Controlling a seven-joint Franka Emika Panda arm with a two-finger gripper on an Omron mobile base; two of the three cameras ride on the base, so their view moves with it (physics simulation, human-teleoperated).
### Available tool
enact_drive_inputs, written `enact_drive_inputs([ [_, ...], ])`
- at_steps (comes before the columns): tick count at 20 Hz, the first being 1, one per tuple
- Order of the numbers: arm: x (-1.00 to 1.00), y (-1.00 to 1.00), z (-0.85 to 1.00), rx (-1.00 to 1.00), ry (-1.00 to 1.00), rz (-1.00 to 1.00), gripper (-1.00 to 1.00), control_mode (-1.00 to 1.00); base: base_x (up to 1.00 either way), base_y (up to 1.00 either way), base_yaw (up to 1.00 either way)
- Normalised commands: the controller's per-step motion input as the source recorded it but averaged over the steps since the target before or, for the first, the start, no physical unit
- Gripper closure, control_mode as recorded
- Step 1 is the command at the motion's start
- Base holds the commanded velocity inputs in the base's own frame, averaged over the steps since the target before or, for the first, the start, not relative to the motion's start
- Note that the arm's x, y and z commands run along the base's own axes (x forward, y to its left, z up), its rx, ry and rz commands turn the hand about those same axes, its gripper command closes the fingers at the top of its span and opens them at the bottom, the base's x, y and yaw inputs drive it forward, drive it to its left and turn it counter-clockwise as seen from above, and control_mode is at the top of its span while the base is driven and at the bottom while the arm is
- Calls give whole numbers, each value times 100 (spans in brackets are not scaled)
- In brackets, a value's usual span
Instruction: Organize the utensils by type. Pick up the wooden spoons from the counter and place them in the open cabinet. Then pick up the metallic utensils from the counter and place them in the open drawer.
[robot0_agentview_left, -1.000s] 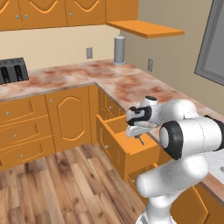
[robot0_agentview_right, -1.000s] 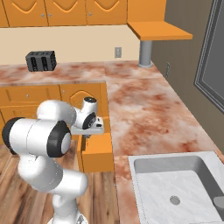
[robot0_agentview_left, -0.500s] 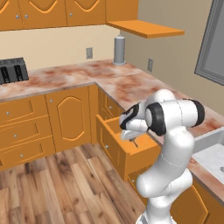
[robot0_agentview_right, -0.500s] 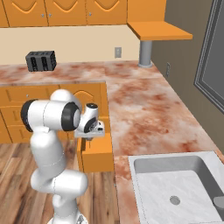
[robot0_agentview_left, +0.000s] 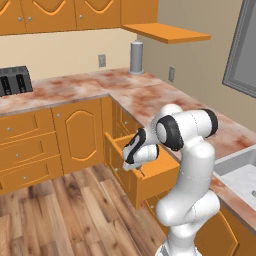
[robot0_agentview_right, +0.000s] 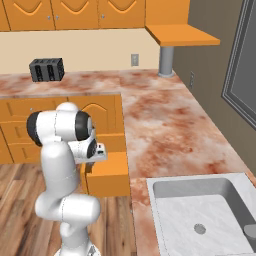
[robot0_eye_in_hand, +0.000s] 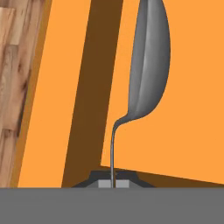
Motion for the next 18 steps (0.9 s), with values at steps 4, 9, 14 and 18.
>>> enact_drive_inputs([
  [4, 0, 74, -28, -9, 0, 0, 100, -100, 0, 0, 0],
  [9, -19, 77, 2, -2, 0, 0, 100, -100, 0, 0, 0],
  [14, -5, 65, 2, 0, 0, 0, 100, -100, 0, 0, 0],
  [18, 0, 14, 17, 0, 2, -5, 100, -100, 0, 0, 0],
])
